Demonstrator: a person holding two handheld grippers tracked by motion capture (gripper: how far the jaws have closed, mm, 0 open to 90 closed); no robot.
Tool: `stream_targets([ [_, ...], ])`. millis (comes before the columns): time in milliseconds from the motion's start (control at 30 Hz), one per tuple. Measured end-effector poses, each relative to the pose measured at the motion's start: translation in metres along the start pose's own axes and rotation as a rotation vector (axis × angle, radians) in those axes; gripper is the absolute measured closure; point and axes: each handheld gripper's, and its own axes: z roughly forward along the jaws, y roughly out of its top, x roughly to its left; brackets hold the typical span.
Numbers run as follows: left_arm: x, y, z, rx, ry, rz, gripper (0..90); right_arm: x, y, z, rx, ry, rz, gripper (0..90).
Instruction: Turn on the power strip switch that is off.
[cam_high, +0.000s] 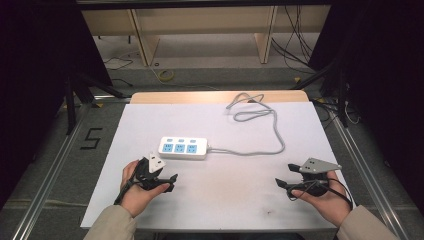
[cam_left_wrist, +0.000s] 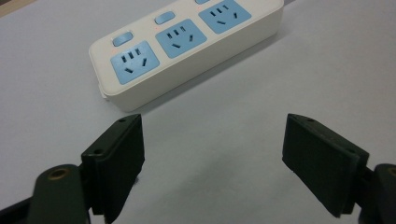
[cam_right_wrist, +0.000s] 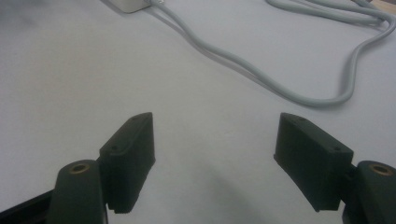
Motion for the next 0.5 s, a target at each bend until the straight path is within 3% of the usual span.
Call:
stream_targets([
  [500,-0.0042,0.0031,-0.0009,-0.008,-0.002,0.011,20.6,-0.0016,0.0003,0.0006,-0.003,-0.001,0.007,29.3],
])
